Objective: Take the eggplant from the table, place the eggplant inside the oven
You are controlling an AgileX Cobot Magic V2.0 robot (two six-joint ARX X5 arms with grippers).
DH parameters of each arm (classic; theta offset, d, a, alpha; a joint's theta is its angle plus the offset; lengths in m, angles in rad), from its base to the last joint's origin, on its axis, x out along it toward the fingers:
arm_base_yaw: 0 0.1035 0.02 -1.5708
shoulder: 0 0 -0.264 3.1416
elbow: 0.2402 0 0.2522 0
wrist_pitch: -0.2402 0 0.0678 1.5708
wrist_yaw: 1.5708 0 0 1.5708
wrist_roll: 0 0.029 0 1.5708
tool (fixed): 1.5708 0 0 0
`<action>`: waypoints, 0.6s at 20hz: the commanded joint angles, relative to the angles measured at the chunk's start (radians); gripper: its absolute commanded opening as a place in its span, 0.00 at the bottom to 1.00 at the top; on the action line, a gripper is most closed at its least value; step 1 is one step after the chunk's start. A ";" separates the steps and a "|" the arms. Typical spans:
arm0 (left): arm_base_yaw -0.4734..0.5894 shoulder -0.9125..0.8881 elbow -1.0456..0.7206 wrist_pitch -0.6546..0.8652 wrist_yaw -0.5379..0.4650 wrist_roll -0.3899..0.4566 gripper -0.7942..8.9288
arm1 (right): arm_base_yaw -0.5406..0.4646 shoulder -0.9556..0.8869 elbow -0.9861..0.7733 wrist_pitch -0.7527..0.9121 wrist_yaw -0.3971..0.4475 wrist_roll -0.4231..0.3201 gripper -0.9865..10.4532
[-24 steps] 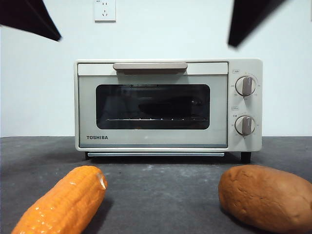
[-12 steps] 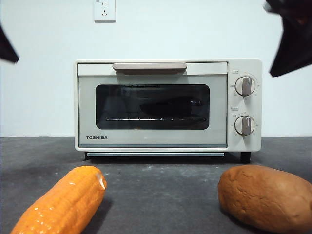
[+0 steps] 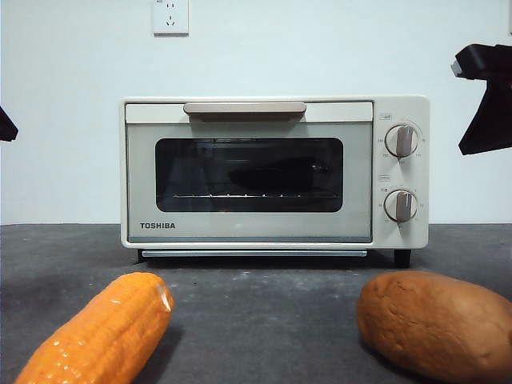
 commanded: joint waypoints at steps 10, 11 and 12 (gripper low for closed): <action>0.002 -0.254 -0.021 0.004 -0.030 0.106 0.09 | 0.005 0.004 0.004 0.029 0.003 0.010 0.09; 0.019 -0.308 -0.041 0.021 -0.059 0.129 0.09 | 0.005 0.004 0.004 0.029 0.004 0.010 0.09; 0.042 -0.363 -0.070 0.045 -0.099 0.143 0.09 | 0.005 0.004 0.004 0.029 0.004 0.010 0.09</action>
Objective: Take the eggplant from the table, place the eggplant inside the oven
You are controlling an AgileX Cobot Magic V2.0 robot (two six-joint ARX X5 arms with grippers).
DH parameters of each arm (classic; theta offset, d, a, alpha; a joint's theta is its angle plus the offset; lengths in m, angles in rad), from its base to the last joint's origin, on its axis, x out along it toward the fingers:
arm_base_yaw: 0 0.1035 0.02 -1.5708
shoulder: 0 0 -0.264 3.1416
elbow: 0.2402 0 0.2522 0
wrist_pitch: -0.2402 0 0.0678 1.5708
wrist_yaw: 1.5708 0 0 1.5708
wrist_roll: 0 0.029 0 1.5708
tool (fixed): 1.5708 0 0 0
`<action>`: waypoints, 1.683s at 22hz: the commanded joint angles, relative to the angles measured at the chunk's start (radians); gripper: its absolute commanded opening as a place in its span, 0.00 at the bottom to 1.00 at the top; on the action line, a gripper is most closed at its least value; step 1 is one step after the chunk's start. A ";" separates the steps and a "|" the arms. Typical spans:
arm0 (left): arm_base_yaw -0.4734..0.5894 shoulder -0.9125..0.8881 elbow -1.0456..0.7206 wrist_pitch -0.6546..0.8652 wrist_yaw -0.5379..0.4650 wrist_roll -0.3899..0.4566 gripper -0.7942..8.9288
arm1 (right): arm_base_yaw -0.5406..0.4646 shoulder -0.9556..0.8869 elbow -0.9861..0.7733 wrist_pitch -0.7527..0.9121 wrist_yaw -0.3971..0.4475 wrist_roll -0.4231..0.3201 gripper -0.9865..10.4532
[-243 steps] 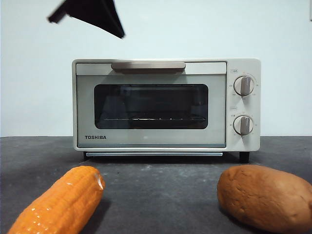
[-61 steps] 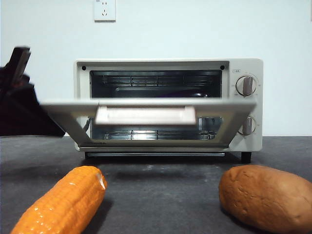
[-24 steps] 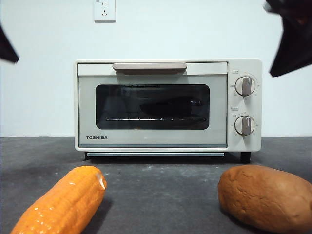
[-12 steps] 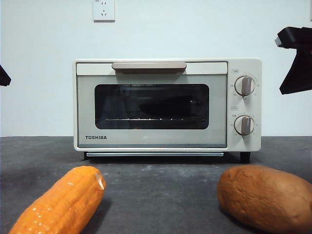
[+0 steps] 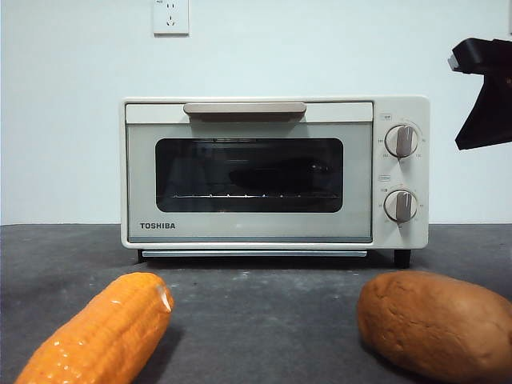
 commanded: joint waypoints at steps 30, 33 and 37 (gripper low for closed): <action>0.277 -0.308 -0.404 0.073 -0.108 0.104 0.09 | 0.005 0.004 0.004 0.011 0.004 0.010 0.09; 0.277 -0.308 -0.404 0.073 -0.108 0.104 0.09 | 0.006 -0.005 0.003 0.004 0.002 0.010 0.09; 0.277 -0.308 -0.404 0.073 -0.108 0.104 0.09 | -0.066 -0.233 0.001 -0.035 0.045 -0.142 0.09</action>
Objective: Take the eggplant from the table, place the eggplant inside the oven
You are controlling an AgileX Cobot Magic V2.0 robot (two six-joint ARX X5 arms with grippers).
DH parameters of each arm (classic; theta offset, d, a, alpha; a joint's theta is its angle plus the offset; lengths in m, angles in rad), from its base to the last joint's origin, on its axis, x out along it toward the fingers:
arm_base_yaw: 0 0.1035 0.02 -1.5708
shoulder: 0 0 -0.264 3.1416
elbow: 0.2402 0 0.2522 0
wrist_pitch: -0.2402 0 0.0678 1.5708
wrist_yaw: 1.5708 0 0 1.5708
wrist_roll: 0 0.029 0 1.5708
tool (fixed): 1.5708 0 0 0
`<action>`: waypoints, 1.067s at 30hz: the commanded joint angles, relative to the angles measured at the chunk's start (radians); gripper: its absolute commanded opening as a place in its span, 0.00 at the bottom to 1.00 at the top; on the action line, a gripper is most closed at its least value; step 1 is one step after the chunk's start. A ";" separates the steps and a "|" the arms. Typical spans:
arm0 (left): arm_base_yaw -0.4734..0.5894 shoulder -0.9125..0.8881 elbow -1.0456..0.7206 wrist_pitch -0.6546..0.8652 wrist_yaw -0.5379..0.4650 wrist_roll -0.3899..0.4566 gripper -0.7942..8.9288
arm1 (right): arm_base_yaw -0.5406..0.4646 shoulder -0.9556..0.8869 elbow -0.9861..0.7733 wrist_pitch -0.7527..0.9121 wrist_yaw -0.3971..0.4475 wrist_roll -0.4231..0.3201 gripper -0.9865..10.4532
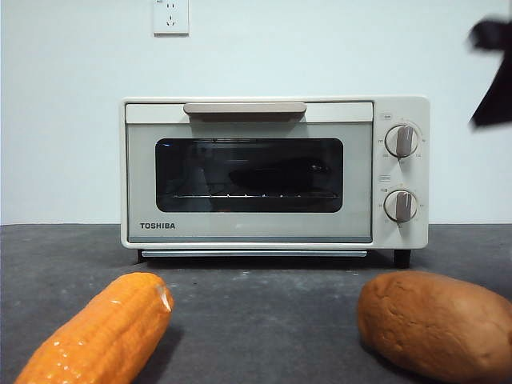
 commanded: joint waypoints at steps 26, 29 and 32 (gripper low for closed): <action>0.002 -0.002 -0.027 0.016 -0.002 0.008 0.09 | -0.588 -0.528 -0.344 -0.037 -0.382 -0.020 0.09; 0.002 -0.002 -0.027 0.017 -0.002 0.008 0.09 | -0.588 -0.528 -0.344 -0.005 -0.373 -0.022 0.09; 0.002 -0.002 -0.027 0.017 -0.002 0.008 0.09 | -0.588 -0.528 -0.344 0.015 -0.373 -0.022 0.09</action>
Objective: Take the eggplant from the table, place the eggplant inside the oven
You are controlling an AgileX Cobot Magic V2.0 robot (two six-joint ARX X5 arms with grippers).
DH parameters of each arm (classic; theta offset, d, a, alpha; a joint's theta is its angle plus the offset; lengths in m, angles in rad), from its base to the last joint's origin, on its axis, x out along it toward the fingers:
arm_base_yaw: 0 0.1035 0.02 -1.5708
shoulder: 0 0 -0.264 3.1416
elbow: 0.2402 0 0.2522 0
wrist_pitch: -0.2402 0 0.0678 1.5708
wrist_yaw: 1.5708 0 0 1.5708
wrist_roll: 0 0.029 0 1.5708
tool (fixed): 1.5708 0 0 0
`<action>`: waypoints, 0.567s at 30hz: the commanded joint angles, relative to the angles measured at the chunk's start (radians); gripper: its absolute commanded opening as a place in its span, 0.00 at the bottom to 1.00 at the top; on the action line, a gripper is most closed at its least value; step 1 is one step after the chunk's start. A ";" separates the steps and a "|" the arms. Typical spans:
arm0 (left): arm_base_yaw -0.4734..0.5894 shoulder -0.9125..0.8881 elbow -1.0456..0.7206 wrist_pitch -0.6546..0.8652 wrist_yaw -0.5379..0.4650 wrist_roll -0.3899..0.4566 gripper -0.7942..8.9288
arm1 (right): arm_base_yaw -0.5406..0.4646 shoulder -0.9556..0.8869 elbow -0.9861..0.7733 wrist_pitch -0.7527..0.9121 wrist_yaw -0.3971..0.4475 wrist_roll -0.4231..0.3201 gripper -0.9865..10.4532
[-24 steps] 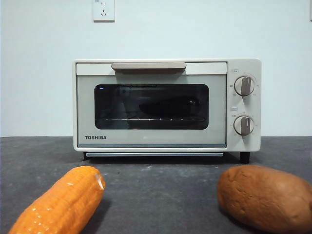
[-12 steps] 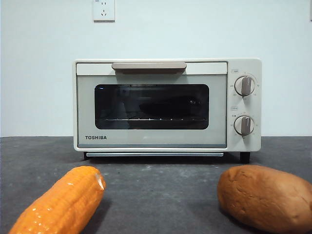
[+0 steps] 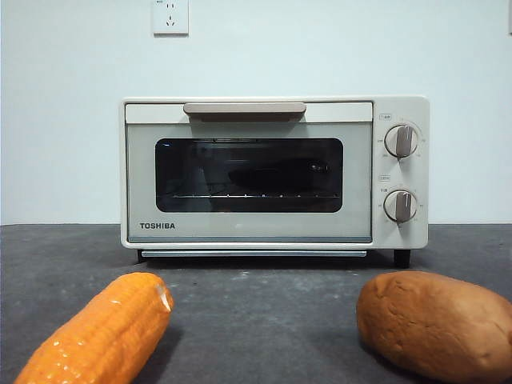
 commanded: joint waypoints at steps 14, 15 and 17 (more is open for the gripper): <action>0.001 -0.002 -0.027 0.016 -0.002 0.008 0.09 | 0.000 -0.002 -0.003 0.024 0.004 0.013 0.09; 0.001 -0.002 -0.027 0.016 -0.002 0.008 0.09 | 0.000 -0.002 -0.003 0.024 0.004 0.013 0.09; 0.001 -0.002 -0.027 0.016 -0.002 0.008 0.09 | 0.000 -0.002 -0.003 0.024 0.004 0.013 0.09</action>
